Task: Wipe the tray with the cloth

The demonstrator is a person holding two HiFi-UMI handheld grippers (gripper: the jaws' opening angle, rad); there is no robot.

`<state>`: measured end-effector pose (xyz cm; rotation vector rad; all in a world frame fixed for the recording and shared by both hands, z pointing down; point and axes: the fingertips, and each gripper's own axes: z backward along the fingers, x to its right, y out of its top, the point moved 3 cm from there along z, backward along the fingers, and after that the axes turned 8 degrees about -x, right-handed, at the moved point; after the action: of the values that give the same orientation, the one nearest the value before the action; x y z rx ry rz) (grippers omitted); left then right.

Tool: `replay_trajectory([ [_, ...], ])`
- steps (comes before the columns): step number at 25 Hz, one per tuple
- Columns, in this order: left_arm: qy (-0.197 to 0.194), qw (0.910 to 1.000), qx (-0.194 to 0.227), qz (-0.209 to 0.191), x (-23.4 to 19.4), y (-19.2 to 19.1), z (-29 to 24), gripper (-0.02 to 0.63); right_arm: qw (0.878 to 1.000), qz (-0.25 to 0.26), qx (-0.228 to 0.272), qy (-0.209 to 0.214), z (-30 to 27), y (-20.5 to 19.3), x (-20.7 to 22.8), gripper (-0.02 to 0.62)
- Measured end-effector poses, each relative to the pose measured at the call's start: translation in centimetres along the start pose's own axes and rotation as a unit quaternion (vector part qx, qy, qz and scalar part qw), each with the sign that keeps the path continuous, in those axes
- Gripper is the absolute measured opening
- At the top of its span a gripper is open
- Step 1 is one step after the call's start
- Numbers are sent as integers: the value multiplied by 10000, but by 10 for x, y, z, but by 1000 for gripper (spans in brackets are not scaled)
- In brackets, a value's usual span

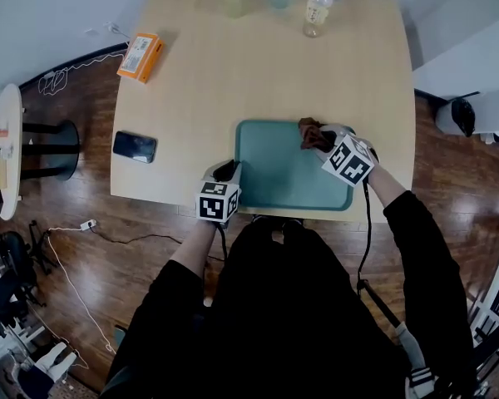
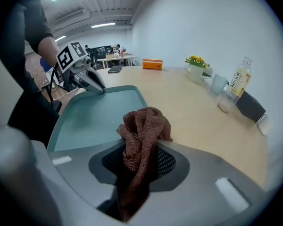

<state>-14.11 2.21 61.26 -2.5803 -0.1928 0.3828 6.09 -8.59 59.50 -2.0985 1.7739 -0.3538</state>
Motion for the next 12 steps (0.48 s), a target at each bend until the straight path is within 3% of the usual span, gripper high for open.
replay_trajectory([
  [8, -2, 10000, -14, 6, -2, -1, 0, 31, 9979, 322, 158, 543, 25, -37, -115, 106],
  [12, -18, 10000, -22, -6, -2, -2, 0, 31, 9966, 159, 252, 769, 36, -55, -164, 104],
])
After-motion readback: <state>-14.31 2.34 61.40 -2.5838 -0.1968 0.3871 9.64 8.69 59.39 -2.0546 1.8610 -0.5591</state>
